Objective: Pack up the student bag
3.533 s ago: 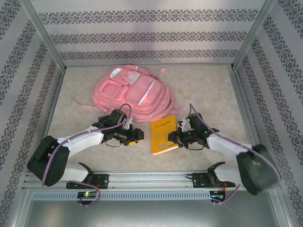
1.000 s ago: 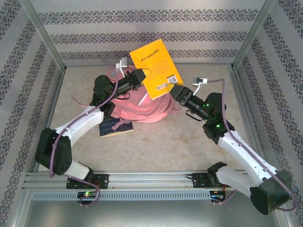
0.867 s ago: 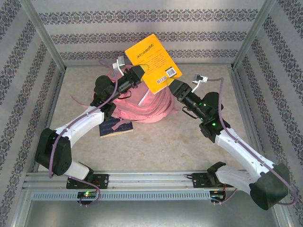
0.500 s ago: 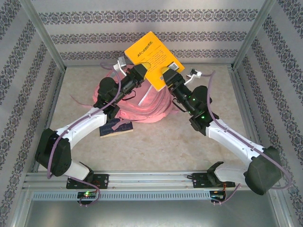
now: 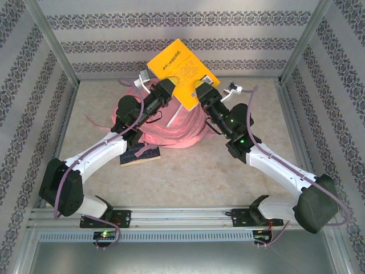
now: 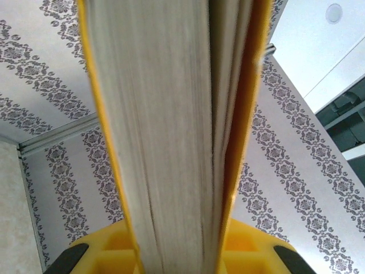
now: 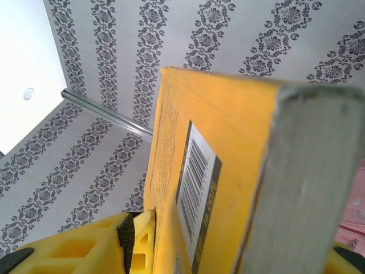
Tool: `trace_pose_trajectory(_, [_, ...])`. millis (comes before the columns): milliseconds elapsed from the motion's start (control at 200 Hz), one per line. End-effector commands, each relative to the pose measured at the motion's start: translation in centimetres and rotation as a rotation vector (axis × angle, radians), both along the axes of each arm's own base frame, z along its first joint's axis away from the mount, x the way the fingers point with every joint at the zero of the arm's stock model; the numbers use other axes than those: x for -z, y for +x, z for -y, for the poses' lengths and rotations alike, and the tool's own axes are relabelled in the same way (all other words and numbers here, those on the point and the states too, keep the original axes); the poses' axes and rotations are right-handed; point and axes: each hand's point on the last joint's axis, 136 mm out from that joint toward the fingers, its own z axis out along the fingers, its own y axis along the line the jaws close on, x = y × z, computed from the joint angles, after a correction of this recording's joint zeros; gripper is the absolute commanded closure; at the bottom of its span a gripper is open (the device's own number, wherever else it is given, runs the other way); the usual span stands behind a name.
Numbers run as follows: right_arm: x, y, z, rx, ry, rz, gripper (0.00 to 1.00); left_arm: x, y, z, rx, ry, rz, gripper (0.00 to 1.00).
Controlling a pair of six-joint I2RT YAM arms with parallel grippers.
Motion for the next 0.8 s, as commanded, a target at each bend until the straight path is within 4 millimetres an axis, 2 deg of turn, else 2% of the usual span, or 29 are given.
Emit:
trace_pose_trajectory(0, [-1.5, 0.6, 0.6, 0.032, 0.012, 0.056, 0.51, -3.6, -1.9, -0.5, 0.011, -0.061, 0.109, 1.00])
trace_pose_trajectory(125, [-1.4, 1.0, -0.1, 0.008, 0.022, 0.053, 0.65, -3.3, -1.6, -0.1, 0.031, -0.067, 0.094, 1.00])
trace_pose_trajectory(275, [-0.9, 1.5, 0.5, 0.031, 0.022, 0.040, 1.00, -2.9, -1.4, 0.1, 0.040, -0.068, 0.077, 1.00])
trace_pose_trajectory(330, [-0.6, 1.6, 1.3, 0.052, 0.020, 0.032, 1.00, -2.5, -1.2, 0.1, 0.037, -0.067, 0.065, 1.00])
trace_pose_trajectory(465, [0.9, 1.3, 4.2, 0.107, -0.012, -0.013, 1.00, 0.0, -0.5, -0.6, 0.006, 0.026, 0.004, 0.64])
trace_pose_trajectory(535, [2.3, 0.6, 5.7, 0.122, -0.080, -0.049, 1.00, 2.1, 0.0, -0.9, 0.003, 0.140, -0.049, 0.52])
trace_pose_trajectory(635, [4.4, -1.2, 7.7, 0.140, -0.223, -0.105, 1.00, 5.9, 0.4, -0.3, 0.036, 0.369, -0.131, 0.46])
trace_pose_trajectory(794, [7.8, -4.8, 10.6, 0.153, -0.482, -0.180, 1.00, 12.6, 1.5, 0.2, 0.096, 0.733, -0.223, 0.43])
